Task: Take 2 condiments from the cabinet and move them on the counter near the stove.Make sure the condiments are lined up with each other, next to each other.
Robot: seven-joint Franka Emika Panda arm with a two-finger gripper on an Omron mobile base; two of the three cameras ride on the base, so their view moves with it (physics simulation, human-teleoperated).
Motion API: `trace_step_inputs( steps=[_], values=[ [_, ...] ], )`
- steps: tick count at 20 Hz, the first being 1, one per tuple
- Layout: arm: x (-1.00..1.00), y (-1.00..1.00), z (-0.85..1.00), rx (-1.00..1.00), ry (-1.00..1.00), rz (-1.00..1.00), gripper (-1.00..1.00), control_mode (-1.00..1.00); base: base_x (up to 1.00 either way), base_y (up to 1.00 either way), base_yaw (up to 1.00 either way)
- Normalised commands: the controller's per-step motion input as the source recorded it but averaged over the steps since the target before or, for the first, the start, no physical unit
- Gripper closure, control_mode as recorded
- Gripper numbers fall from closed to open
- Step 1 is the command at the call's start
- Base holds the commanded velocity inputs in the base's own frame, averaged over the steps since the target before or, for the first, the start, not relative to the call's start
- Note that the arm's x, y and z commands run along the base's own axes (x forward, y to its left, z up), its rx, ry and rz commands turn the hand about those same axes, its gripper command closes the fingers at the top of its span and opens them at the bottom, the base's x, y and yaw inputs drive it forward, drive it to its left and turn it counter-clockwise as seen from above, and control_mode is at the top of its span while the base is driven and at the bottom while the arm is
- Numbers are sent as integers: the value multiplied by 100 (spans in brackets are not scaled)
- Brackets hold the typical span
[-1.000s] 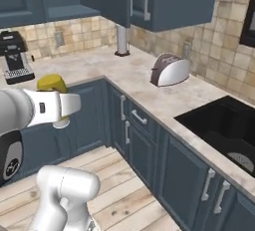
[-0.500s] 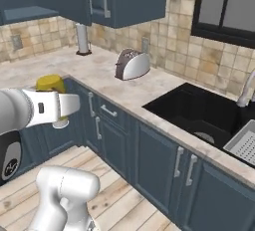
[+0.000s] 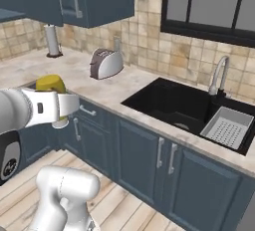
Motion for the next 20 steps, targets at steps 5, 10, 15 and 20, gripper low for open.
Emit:
trace_step_inputs(
  steps=[5,10,15,20],
  values=[
    [0,0,0,0,0,0,100,100,0,-9,-23],
    [0,0,0,0,0,0,100,100,0,-32,-19],
    [0,0,0,0,0,0,100,100,0,-42,-18],
    [0,0,0,0,0,0,100,100,0,-61,-13]
  ],
)
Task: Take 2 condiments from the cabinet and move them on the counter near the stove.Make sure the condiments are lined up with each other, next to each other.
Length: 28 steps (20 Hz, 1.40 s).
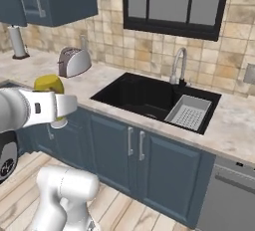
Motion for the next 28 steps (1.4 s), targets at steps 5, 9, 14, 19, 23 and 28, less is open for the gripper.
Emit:
trace_step_inputs(
  steps=[5,9,14,19,23,28],
  values=[
    [0,0,0,0,0,0,100,100,0,-88,-8],
    [0,0,0,0,0,0,100,100,0,-91,-8],
    [0,0,0,0,0,0,100,100,0,-87,-6],
    [0,0,0,0,0,0,100,100,0,-70,0],
    [0,0,0,0,0,0,100,100,0,-53,0],
    [0,0,0,0,0,0,100,100,0,-48,-1]
  ],
)
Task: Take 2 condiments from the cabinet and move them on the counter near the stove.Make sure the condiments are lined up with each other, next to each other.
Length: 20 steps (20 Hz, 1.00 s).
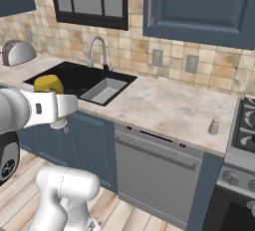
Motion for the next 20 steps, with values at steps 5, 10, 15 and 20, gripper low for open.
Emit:
trace_step_inputs(
  steps=[5,10,15,20],
  values=[
    [0,0,0,0,0,0,100,100,10,-35,-4],
    [0,0,0,0,0,0,100,100,18,-18,-2],
    [0,0,0,0,0,0,100,100,26,-8,-1],
    [0,0,0,0,0,0,100,100,40,-4,-12]
  ],
)
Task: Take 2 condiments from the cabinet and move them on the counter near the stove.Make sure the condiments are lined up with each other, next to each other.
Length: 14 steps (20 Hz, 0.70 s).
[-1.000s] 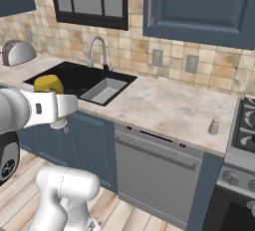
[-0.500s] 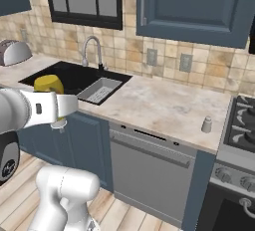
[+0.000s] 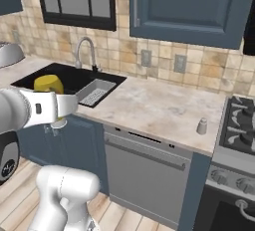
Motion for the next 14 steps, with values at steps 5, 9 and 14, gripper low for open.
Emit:
trace_step_inputs(
  steps=[5,9,14],
  values=[
    [0,0,0,0,0,0,100,100,28,-21,-22],
    [0,0,0,0,0,0,100,100,16,-28,-25],
    [0,0,0,0,0,0,100,100,20,-13,-23]
  ],
)
